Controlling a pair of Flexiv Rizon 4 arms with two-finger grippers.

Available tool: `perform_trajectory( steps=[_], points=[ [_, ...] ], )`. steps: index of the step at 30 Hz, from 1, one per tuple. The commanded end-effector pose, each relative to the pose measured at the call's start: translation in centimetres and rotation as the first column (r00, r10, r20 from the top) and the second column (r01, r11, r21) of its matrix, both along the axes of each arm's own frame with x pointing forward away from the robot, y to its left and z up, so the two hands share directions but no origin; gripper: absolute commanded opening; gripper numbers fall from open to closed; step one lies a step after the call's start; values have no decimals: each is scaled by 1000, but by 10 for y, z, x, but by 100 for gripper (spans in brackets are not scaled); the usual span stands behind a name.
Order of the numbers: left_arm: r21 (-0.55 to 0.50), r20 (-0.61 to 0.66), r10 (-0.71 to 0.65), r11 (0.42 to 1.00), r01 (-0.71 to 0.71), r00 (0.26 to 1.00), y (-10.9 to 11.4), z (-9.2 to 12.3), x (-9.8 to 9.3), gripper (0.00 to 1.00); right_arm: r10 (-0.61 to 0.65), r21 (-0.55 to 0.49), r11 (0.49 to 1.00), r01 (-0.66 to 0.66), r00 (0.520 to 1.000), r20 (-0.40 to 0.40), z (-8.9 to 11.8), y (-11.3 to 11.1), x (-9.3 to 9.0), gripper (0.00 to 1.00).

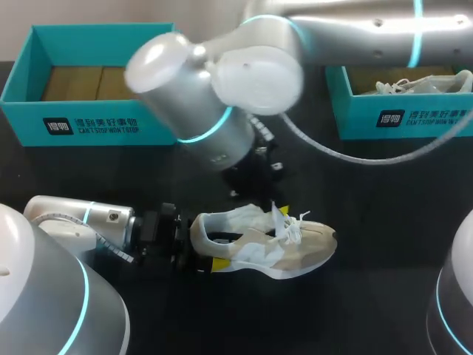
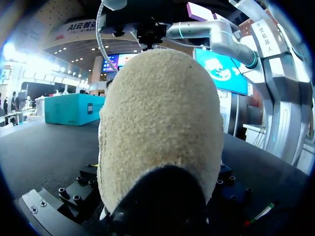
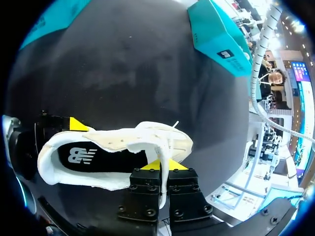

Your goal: Take the shoe out of the shoebox, open the shoe tongue, remove and reinsert the insole, then place the shoe into the shoebox

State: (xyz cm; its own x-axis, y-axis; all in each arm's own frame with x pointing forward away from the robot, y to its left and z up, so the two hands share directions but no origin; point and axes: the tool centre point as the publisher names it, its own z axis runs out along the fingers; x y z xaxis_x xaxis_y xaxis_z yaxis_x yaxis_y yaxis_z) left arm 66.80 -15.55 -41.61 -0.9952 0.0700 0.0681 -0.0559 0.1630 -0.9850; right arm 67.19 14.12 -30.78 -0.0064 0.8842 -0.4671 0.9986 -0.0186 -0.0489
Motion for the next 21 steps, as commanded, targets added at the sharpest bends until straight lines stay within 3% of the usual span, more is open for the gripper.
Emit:
perform_trajectory(
  steps=[1, 21],
  points=[
    [0, 1, 4, 1000, -4, 1000, 1, -3, -1, 0, -452, 362, 855, 372, 876, 169, 9, -46, -13, 0],
    [0, 1, 4, 1000, -4, 1000, 1, -3, -1, 0, -456, 387, 844, 372, 877, 151, 8, -51, -13, 0]
  ],
)
